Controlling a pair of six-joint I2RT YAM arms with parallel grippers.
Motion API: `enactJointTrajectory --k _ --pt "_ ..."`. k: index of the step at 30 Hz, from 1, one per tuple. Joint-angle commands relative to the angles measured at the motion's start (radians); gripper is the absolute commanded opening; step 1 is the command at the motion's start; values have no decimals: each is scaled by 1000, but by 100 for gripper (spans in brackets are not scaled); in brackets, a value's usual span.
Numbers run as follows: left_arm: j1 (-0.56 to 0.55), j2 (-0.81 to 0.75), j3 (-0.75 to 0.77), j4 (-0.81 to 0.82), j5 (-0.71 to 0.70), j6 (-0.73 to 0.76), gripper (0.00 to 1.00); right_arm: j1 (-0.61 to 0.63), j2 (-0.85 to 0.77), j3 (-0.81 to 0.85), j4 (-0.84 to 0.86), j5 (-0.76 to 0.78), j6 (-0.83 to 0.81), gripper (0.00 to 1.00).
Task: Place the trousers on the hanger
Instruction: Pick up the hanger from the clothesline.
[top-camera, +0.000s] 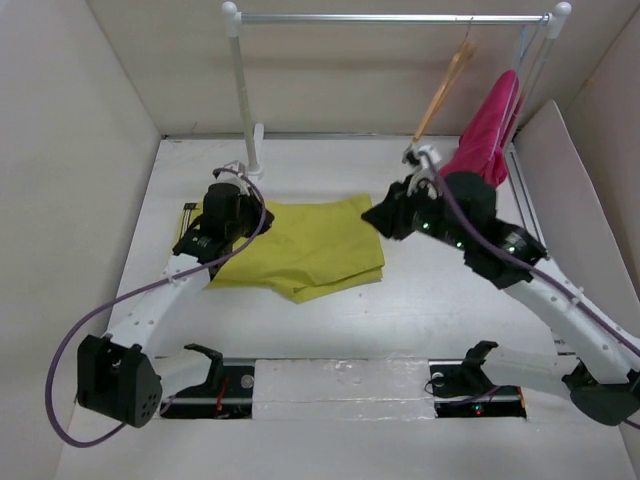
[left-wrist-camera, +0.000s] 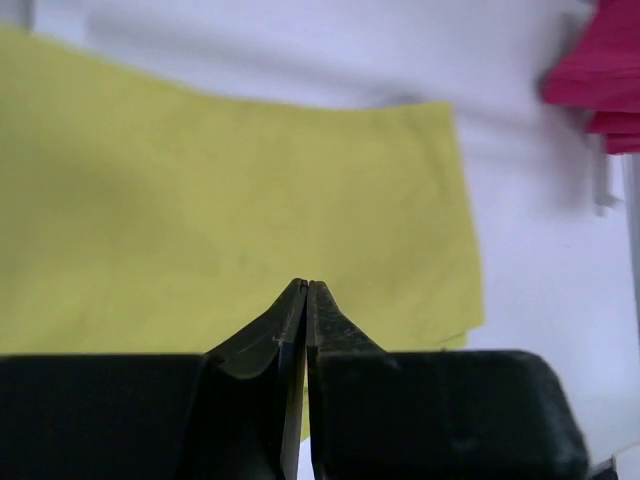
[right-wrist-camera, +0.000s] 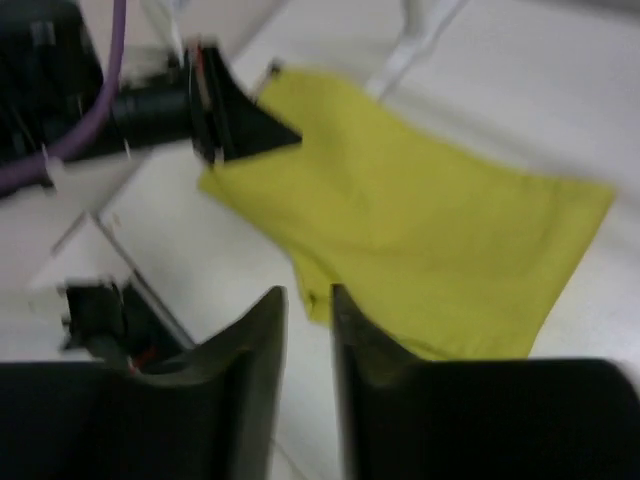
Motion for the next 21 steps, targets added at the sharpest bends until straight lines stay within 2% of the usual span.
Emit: enactJointTrajectory --k 1,2,3,4,5,6,7,8,9,10,12,13,21 --pt "-110 -16 93 53 -23 110 0 -65 6 219 -107 198 -29 33" --pt "-139 -14 104 61 -11 124 0 -154 27 312 -115 199 -45 47" --pt "-167 -3 112 65 -10 130 7 -212 77 354 -123 153 -65 64" --pt "-219 3 135 66 -3 136 25 -274 104 391 -109 125 -73 71" --pt "-247 10 135 66 5 156 25 -400 136 446 -95 46 -81 76" --pt "-276 20 153 66 -3 162 41 -464 206 477 -89 -69 -72 79" --pt "-309 23 167 62 -27 167 48 -515 245 509 -78 -112 -64 79" --pt "-422 32 176 61 -118 176 49 -597 356 613 -93 -129 -47 79" --pt "-423 32 181 61 -119 176 49 -598 357 614 -106 -130 -47 79" --pt "-484 37 184 53 -138 176 49 -610 389 654 -118 -121 -46 80" --pt "-533 53 183 49 -165 161 49 -622 485 763 -162 -65 -47 81" --pt "-576 63 166 58 -161 121 49 -644 532 804 -161 -106 -40 82" --pt "-586 52 57 99 -126 49 48 -688 638 797 -88 -139 28 81"
